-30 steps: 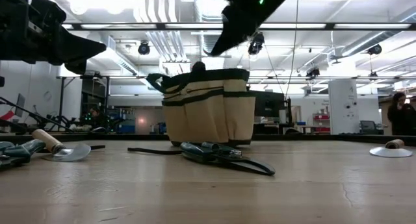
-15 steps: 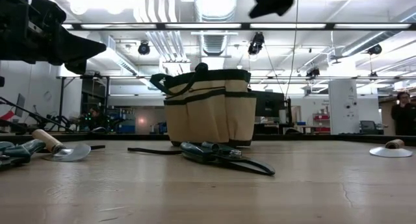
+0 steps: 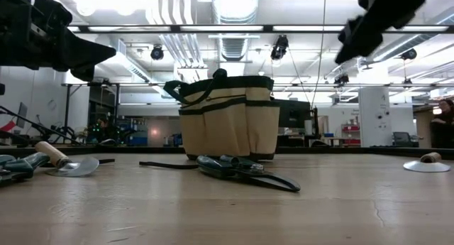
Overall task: Pick & Place Garden tools in Gardening bag
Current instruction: Put the right green shear scissors into the gardening bag
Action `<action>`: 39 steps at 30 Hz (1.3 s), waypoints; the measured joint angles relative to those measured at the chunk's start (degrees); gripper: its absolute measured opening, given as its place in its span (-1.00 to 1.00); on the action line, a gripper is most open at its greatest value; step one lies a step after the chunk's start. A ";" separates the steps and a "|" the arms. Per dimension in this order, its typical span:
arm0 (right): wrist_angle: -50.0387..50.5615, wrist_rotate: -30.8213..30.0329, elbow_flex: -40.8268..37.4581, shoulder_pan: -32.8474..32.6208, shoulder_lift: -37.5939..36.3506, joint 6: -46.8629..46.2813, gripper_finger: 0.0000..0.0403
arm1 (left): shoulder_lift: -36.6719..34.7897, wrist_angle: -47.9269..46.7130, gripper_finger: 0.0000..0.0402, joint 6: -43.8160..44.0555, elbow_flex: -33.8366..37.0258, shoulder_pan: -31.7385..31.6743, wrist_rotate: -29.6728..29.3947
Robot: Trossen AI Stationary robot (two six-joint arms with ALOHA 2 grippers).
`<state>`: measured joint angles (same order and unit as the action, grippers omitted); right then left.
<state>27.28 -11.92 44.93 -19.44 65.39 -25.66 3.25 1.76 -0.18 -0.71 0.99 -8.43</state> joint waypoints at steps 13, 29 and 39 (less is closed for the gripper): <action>-10.10 -0.14 -5.91 0.09 2.25 -0.87 0.11 | 0.00 0.00 -0.93 -0.01 0.00 0.00 0.00; -27.07 -1.17 1.79 1.49 26.56 -2.72 0.11 | 0.00 0.00 -0.93 -0.01 0.00 0.02 0.01; -22.58 -1.71 15.68 4.71 40.74 -1.03 0.11 | -0.02 0.00 -0.93 0.01 0.00 0.00 0.00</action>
<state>4.69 -13.63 60.61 -14.73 106.12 -26.69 3.22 1.76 -0.17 -0.71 0.99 -8.43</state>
